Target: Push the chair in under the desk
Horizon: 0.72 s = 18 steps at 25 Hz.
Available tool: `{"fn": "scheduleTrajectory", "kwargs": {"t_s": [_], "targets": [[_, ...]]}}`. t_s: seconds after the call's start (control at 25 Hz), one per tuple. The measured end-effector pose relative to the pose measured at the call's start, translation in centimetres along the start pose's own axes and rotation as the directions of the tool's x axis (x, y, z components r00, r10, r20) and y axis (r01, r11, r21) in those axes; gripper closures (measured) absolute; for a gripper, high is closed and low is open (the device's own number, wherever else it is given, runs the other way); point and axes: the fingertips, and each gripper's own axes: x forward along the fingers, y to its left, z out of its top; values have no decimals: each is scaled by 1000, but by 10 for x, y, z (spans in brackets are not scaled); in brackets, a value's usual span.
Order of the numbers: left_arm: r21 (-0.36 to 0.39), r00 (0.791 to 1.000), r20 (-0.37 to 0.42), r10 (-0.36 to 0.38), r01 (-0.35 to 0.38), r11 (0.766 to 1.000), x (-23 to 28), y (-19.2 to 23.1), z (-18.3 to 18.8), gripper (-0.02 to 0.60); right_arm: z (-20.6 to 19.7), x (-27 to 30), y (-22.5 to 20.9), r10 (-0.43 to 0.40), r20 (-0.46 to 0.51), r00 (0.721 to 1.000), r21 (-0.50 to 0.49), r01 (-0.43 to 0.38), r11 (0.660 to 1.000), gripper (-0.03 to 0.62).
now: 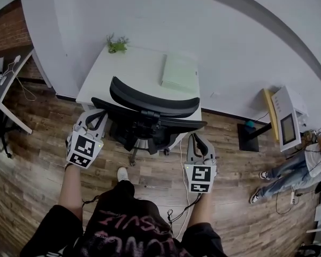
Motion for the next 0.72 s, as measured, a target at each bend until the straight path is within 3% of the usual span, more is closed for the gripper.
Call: {"fn": "scheduleTrajectory", "kwargs": {"t_s": [0.16, 0.28, 0.72], "targets": [[-90, 999, 39, 31, -27, 996, -10, -2, 5, 566, 6, -11, 1, -17, 28, 999, 73, 15, 997, 565], [-115, 998, 50, 33, -27, 993, -16, -10, 8, 566, 11, -20, 3, -27, 45, 999, 115, 22, 993, 565], [-249, 990, 130, 62, -28, 968, -43, -7, 25, 568, 10, -39, 11, -32, 46, 998, 169, 23, 985, 565]]}}
